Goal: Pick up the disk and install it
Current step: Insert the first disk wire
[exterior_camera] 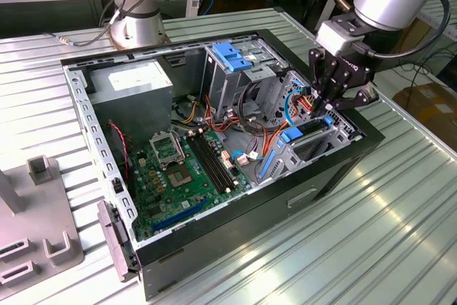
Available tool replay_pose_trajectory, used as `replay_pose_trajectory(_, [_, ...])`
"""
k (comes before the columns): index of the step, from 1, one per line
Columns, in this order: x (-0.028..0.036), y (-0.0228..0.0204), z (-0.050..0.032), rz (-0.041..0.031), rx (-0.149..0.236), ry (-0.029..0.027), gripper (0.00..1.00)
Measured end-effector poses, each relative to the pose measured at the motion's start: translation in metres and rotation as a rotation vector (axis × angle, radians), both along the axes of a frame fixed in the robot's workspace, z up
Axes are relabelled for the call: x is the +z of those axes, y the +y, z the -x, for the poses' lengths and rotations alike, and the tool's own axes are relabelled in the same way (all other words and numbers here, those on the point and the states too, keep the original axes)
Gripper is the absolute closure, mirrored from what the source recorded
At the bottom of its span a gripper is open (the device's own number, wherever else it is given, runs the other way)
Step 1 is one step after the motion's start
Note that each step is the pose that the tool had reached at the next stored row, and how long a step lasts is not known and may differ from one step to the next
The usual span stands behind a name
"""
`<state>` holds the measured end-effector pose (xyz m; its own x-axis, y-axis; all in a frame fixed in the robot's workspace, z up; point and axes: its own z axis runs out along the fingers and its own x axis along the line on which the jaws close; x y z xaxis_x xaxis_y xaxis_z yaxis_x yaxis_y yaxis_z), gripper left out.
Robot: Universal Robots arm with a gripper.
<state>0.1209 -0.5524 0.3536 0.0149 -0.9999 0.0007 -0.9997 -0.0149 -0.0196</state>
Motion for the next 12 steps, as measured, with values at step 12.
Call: replay_pose_trajectory(12, [-0.003, -0.0076, 0.0015, 0.0003, 0.013, 0.0, 0.83])
